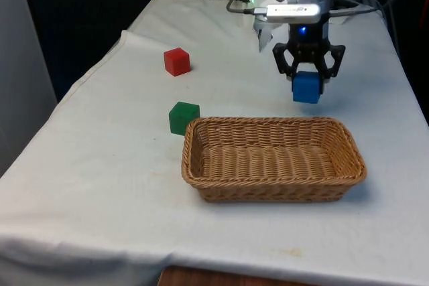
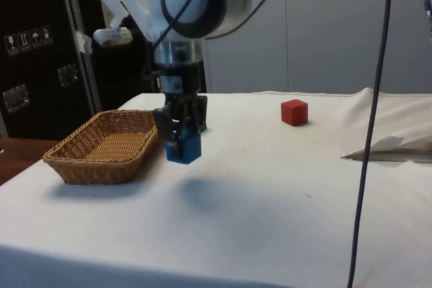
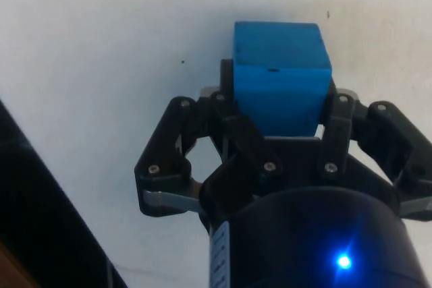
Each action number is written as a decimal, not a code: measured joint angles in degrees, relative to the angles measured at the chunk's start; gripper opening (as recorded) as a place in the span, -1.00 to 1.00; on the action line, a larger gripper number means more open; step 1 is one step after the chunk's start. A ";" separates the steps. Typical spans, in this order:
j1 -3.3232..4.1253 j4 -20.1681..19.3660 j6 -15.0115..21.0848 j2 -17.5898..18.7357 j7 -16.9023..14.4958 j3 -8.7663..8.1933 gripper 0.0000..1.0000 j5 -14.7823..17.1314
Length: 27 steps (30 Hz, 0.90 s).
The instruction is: Pick up exactly two blocks and place them into the basket.
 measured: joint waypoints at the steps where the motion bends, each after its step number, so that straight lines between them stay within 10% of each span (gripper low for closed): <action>1: 0.00 0.00 0.00 0.00 0.00 0.00 -0.95 0.00; 27: -0.06 13.46 -10.66 2.69 3.55 -0.92 -0.95 -5.61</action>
